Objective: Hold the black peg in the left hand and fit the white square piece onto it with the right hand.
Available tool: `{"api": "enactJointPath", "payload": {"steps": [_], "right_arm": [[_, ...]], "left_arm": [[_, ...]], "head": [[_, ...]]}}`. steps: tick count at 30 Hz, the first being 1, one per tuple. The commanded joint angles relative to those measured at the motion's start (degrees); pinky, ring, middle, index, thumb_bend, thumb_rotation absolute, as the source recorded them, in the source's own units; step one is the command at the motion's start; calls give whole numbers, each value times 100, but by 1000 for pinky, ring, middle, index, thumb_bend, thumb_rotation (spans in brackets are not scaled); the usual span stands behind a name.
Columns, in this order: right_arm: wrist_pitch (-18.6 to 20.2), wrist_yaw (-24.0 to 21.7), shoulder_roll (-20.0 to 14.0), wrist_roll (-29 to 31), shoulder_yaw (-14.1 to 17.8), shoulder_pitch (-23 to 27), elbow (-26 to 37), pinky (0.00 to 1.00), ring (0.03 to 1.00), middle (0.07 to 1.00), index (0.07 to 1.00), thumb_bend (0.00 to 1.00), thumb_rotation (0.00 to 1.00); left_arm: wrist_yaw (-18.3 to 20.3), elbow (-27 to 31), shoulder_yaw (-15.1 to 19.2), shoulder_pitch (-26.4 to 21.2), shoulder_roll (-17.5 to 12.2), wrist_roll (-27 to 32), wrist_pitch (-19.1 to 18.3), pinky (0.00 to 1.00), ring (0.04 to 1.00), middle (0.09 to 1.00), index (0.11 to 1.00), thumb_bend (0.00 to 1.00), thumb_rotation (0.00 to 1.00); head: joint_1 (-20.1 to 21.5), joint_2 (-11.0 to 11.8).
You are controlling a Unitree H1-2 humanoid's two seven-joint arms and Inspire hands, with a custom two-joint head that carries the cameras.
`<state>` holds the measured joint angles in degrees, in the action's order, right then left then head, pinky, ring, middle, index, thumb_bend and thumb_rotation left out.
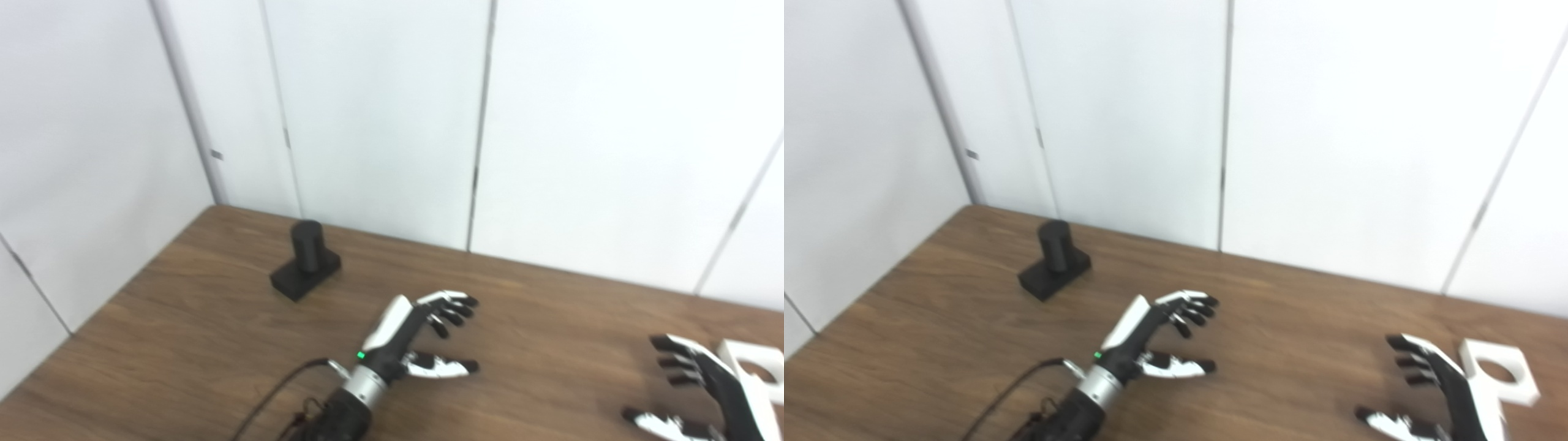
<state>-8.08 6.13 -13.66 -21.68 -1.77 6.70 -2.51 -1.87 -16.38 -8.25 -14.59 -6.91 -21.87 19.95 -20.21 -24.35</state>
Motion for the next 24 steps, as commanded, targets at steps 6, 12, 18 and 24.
{"api": "enactJointPath", "payload": {"steps": [6,12,18,24], "right_arm": [[18,178,-78,-543,-1,86,362,542,657,717,704,751,0],[84,121,-37,-647,40,58,467,524,639,700,701,762,0],[100,67,-41,-616,51,63,590,526,632,692,692,768,0],[207,-4,-69,-634,67,63,696,512,629,689,688,778,0]], "left_arm": [[-269,-278,-141,-82,112,-180,135,544,671,719,751,746,80],[-288,-205,-131,-64,126,-151,122,549,675,726,746,756,87],[-423,34,87,-111,85,-108,16,514,638,699,698,785,83],[-440,383,373,-154,-66,-58,-232,497,632,694,687,794,148]], "head": [[-97,113],[-92,44],[-99,15],[-139,-9]]}}
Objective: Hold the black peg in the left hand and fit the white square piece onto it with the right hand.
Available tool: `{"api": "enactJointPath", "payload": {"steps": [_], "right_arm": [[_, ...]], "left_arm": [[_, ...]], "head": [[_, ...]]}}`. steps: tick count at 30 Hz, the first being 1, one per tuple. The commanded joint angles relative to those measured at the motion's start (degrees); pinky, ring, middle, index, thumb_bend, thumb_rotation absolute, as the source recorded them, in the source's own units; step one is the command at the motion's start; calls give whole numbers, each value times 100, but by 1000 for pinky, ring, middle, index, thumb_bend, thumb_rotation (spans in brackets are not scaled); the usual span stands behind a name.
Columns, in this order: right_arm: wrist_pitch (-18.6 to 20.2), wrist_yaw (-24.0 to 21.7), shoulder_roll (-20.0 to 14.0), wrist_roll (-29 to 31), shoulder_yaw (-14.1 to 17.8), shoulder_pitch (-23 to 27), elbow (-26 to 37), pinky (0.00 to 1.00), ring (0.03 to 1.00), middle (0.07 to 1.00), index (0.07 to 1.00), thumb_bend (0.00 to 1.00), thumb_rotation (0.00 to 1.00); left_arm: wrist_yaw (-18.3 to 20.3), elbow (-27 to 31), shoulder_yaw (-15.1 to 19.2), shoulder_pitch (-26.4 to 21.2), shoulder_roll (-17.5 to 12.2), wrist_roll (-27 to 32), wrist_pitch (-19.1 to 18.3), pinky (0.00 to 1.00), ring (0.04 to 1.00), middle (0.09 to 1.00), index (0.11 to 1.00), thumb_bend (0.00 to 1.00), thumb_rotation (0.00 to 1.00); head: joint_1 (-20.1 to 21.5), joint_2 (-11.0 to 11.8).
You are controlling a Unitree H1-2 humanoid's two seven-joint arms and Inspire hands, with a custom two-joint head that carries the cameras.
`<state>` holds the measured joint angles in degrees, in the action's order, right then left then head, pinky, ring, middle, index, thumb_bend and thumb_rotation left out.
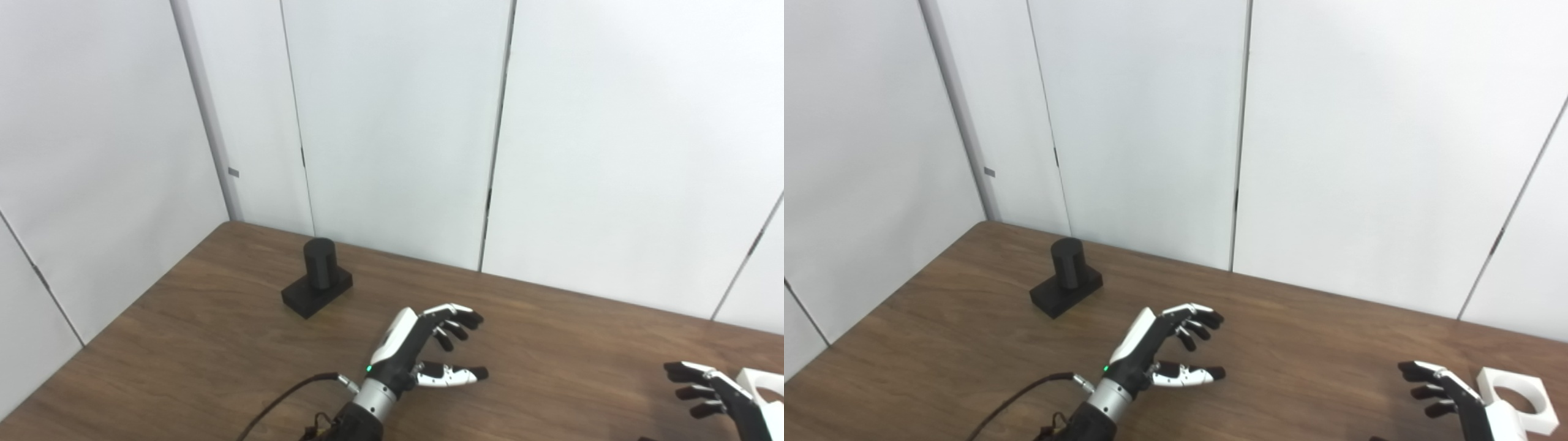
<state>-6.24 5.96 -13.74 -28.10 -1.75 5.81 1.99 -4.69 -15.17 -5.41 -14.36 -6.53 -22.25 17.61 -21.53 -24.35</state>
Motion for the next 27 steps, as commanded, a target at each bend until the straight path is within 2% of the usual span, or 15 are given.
{"api": "enactJointPath", "payload": {"steps": [1,2,6,8,14,18,22,27], "right_arm": [[37,8,-63,7,71,152,267,513,626,687,686,782,0],[41,5,-65,10,73,152,280,514,623,684,684,783,0],[100,15,-78,-55,74,148,337,508,613,683,679,788,0],[137,6,-80,-77,69,144,371,504,608,680,678,793,0],[182,-91,-65,33,95,144,466,515,613,682,681,786,0],[218,-133,-60,75,111,143,529,511,613,685,683,782,0],[240,-174,-42,95,118,137,587,505,613,685,683,780,0],[328,-229,-47,111,123,123,690,522,623,690,685,777,0]], "left_arm": [[-173,318,130,-184,-132,-45,-47,487,622,690,685,793,144],[-177,352,154,-187,-146,-57,-80,487,620,689,685,793,138],[-55,792,250,-184,-367,-311,-655,510,621,692,694,793,171],[10,978,257,-177,-479,-416,-882,510,629,694,692,797,151],[67,1262,399,-176,-742,-388,-1193,525,661,716,702,827,149],[53,1480,482,-182,-887,-605,-1547,557,678,729,723,832,180],[-41,1595,631,-242,-1017,-677,-1735,557,675,741,742,847,188],[-298,1559,835,-347,-1172,-798,-1706,550,690,751,748,851,157]], "head": [[-16,-13],[-16,-13],[-43,-26],[-61,-39],[-75,-52],[-98,-64],[-98,-64],[-99,-105]]}}
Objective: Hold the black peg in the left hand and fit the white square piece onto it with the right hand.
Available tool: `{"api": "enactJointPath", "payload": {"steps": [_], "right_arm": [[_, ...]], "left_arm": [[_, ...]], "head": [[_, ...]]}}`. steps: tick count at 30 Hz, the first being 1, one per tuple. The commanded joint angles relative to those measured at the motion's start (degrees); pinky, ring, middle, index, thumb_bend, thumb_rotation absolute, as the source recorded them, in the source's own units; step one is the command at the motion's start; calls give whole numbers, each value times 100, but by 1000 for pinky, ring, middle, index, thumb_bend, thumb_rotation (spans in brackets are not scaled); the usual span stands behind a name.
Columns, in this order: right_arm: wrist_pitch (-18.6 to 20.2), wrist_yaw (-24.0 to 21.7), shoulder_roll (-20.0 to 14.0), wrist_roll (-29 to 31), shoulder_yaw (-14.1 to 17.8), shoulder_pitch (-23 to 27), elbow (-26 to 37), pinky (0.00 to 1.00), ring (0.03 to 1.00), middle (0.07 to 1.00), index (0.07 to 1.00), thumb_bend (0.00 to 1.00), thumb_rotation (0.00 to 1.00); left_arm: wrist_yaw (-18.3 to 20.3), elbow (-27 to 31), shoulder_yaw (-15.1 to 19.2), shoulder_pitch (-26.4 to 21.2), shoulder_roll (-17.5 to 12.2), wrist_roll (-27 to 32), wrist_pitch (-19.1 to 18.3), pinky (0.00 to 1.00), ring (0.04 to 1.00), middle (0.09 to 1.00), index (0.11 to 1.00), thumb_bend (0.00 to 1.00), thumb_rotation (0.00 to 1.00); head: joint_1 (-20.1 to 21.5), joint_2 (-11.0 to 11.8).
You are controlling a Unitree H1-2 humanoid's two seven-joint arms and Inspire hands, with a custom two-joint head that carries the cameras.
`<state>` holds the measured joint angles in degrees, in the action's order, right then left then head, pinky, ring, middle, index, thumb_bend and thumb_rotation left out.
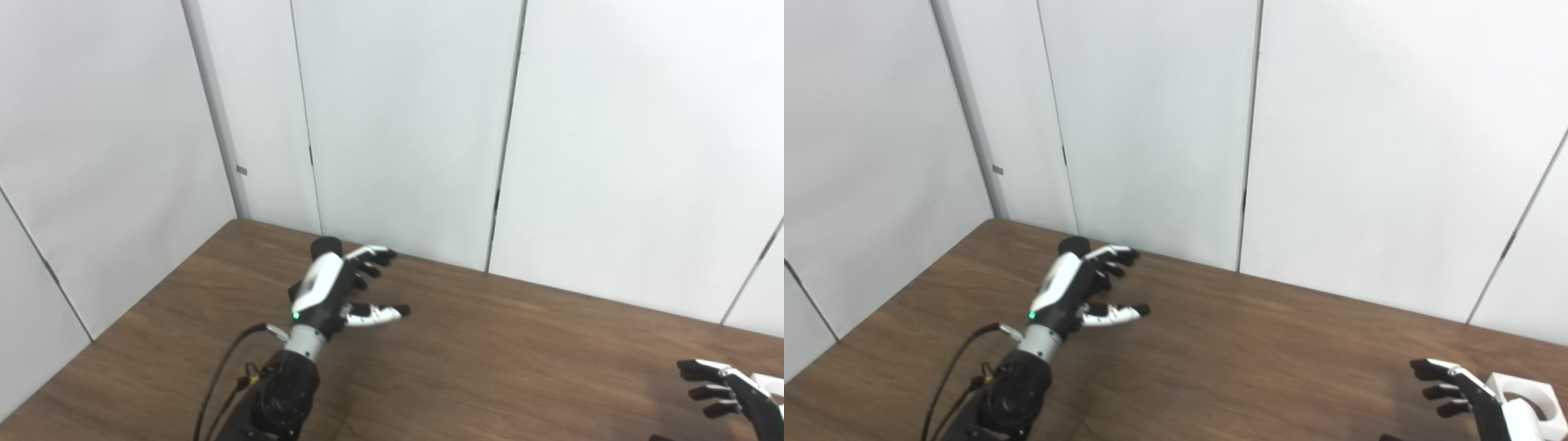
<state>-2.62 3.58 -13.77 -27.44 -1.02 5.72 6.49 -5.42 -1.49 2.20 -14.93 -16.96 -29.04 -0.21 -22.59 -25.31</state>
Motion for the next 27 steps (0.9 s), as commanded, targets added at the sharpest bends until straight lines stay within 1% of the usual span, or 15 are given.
{"api": "enactJointPath", "payload": {"steps": [1,5,8,11,15,19,22,26,27], "right_arm": [[-35,11,-48,50,52,132,244,522,625,691,686,776,0],[-75,16,-63,71,55,134,234,511,620,687,682,779,0],[-60,-9,-75,75,44,137,242,513,620,689,684,783,0],[-52,-27,-70,84,46,135,269,505,627,692,685,781,0],[15,-63,-46,79,66,136,315,522,626,690,685,780,0],[85,-85,-35,71,71,151,334,536,633,694,688,773,0],[59,-64,-45,74,67,160,327,531,625,694,687,777,0],[47,-60,-46,72,63,167,331,519,616,688,681,782,0],[87,-80,-43,74,63,164,356,519,623,691,684,777,0]], "left_arm": [[-309,171,114,-309,-147,-172,62,571,702,761,751,855,167],[-635,55,195,-387,-252,-498,-17,641,761,796,758,868,219],[-751,30,229,-437,-353,-681,-165,678,804,826,778,854,262],[-805,13,303,-486,-439,-723,-251,703,827,841,775,845,266],[-844,-73,343,-550,-589,-829,-382,724,844,842,767,835,293],[-986,-229,356,-608,-677,-1020,-579,732,883,863,758,865,279],[-1021,-302,344,-639,-702,-1145,-839,734,902,885,757,880,287],[-943,-253,267,-649,-707,-1437,-1367,772,949,922,779,949,346],[-921,-248,255,-653,-707,-1474,-1478,833,979,942,790,972,367]], "head": [[-2,-12],[-25,-16],[-32,-23],[-38,-39],[-54,-51],[-47,-47],[-62,-46],[-72,-48],[-77,-72]]}}
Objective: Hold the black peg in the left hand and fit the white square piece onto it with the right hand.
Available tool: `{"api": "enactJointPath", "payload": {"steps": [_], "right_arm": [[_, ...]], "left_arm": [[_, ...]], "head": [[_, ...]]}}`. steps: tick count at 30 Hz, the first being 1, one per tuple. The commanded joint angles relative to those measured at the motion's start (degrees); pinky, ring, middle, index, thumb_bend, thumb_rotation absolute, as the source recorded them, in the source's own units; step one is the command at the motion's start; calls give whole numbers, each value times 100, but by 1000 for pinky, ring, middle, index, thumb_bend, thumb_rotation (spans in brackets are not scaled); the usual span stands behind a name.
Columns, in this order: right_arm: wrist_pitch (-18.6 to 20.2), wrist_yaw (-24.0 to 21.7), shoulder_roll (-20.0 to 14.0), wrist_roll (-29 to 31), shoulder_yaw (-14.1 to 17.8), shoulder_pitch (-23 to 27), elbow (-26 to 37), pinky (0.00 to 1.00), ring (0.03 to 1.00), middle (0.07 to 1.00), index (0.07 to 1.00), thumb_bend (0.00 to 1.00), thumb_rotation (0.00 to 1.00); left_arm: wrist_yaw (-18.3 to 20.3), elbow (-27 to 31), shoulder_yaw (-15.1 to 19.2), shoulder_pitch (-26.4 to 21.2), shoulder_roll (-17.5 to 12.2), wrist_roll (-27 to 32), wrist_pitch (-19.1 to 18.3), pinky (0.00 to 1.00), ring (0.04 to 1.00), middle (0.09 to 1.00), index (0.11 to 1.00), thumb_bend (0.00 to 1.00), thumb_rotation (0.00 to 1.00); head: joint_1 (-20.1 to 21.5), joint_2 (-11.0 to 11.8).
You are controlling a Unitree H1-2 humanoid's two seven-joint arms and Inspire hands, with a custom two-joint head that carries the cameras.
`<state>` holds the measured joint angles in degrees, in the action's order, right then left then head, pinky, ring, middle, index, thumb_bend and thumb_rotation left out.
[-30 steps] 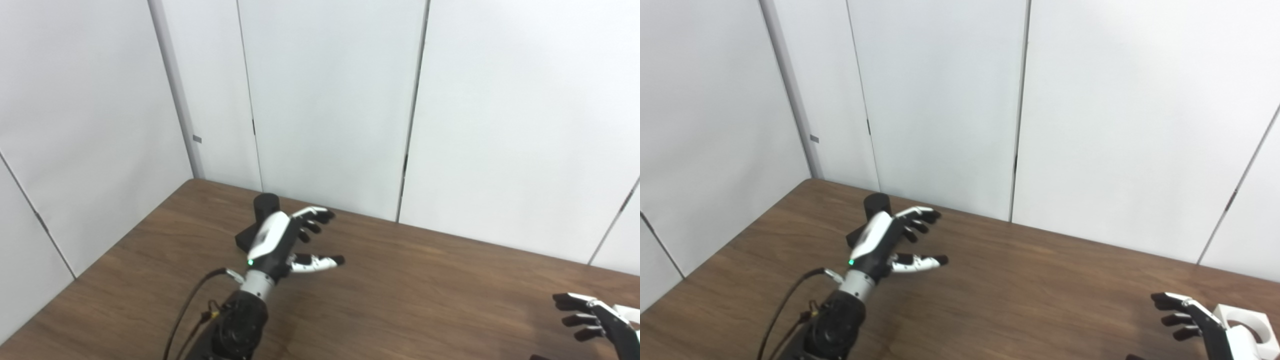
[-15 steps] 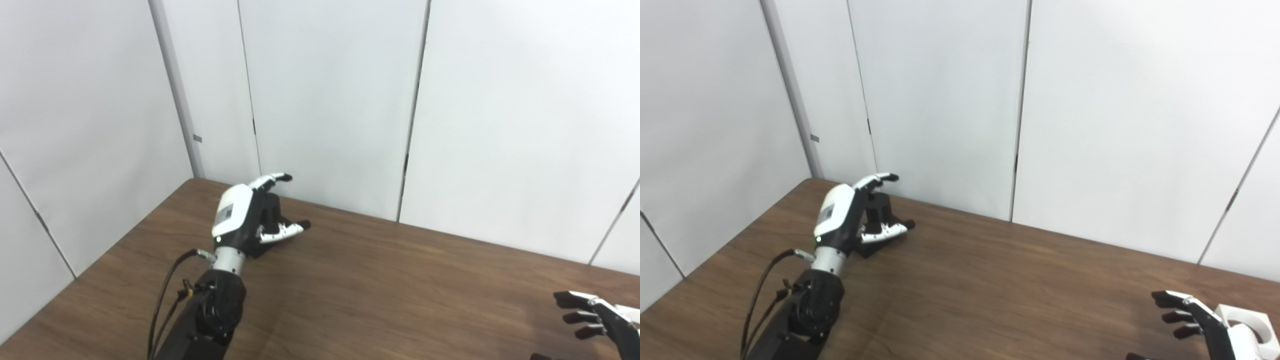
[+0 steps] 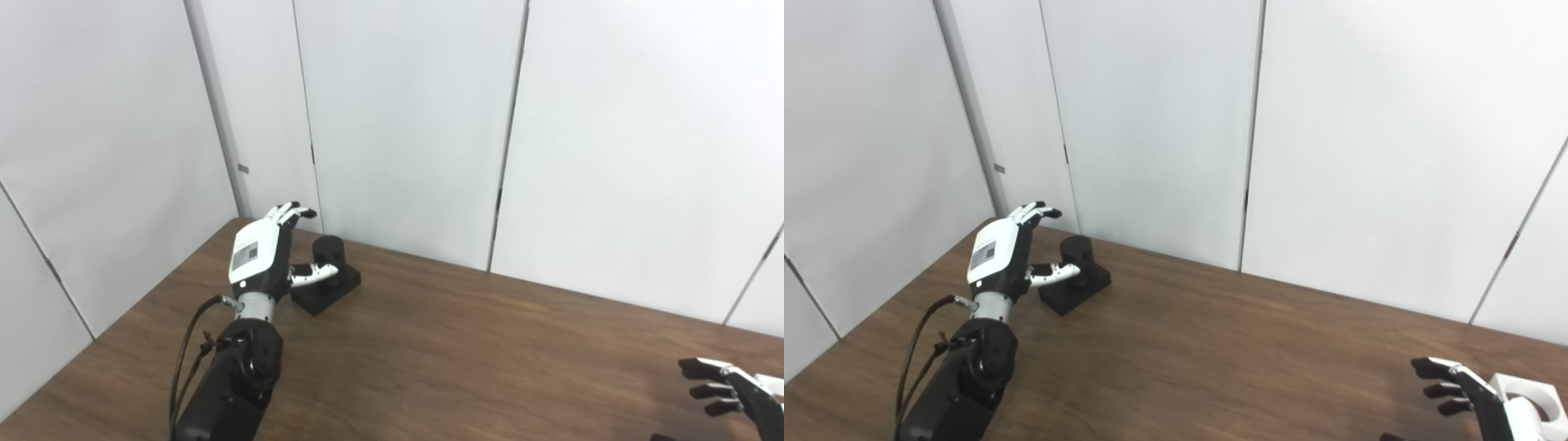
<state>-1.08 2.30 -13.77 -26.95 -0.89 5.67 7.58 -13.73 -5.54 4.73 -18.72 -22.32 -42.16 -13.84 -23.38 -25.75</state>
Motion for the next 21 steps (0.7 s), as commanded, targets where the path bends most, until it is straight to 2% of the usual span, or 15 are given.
{"api": "enactJointPath", "payload": {"steps": [1,5,7,11,18,21], "right_arm": [[-41,34,-40,29,50,167,265,521,627,693,686,774,0],[17,28,-23,11,42,161,318,526,623,688,683,778,0],[55,20,-16,3,40,158,335,529,627,692,686,776,0],[35,23,-14,-5,34,159,346,524,623,690,685,777,0],[16,22,-19,-34,24,160,351,515,614,684,677,784,0],[41,-9,-30,-12,32,152,372,514,619,687,681,779,0]], "left_arm": [[-59,156,-8,-278,-175,-180,-207,877,990,955,797,985,384],[246,199,-95,-297,-243,-233,-663,976,1000,996,837,1000,466],[399,197,-156,-315,-299,-269,-886,963,1000,1000,859,1000,529],[672,115,-309,-361,-433,-349,-1211,933,1000,1000,882,1000,592],[1309,-11,-332,-417,-463,-673,-1307,944,1000,1000,889,1000,693],[1524,-120,-401,-444,-492,-785,-1306,917,1000,1000,877,1000,785]], "head": [[2,-28],[0,-39],[0,-39],[11,-70],[4,-106],[0,-130]]}}
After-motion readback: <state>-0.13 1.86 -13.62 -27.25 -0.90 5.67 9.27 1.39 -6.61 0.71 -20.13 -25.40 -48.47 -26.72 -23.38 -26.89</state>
